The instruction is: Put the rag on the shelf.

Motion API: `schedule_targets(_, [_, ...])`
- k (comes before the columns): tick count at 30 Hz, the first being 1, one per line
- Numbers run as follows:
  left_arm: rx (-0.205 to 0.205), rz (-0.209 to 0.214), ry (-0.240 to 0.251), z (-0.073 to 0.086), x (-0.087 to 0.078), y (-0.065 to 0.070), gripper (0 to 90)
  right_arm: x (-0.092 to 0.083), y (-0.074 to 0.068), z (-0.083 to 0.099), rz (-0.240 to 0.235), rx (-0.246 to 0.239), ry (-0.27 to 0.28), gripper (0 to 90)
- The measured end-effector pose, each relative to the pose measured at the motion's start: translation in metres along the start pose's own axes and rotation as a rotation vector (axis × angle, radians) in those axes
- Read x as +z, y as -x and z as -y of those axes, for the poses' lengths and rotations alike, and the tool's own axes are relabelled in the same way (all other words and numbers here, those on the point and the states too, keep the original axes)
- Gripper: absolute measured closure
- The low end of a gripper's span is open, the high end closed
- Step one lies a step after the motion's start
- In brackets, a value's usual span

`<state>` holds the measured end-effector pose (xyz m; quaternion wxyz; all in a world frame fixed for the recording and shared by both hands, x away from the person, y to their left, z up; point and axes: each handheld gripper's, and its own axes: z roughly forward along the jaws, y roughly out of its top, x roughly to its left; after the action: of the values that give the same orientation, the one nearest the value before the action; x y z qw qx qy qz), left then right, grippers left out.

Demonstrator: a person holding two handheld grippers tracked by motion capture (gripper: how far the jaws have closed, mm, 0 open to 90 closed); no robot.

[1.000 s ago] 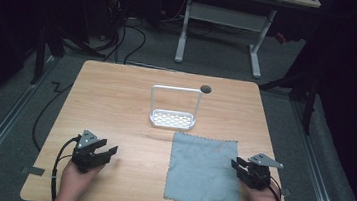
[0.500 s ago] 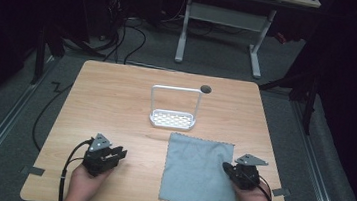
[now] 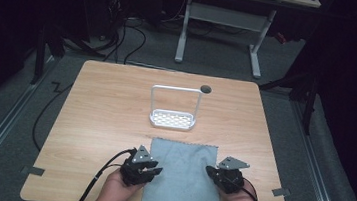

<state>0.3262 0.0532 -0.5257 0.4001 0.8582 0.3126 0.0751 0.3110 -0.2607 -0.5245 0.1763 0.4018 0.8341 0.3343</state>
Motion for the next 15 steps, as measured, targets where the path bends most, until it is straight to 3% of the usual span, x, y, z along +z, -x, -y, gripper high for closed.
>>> schedule_targets(5, [0.017, -0.010, -0.022, 0.005, -0.004, -0.001, 69.3, 0.001, -0.006, -0.001, -0.013, -0.017, 0.002, 88.5])
schedule_targets(8, [0.052, -0.015, -0.019, 0.016, -0.015, 0.001, 68.9, 0.001, -0.011, -0.002, -0.031, -0.030, -0.002, 88.2])
schedule_targets(15, [0.039, 0.000, -0.039, 0.027, -0.030, 0.000, 68.1, -0.002, -0.025, 0.000, -0.070, -0.057, -0.013, 86.6])
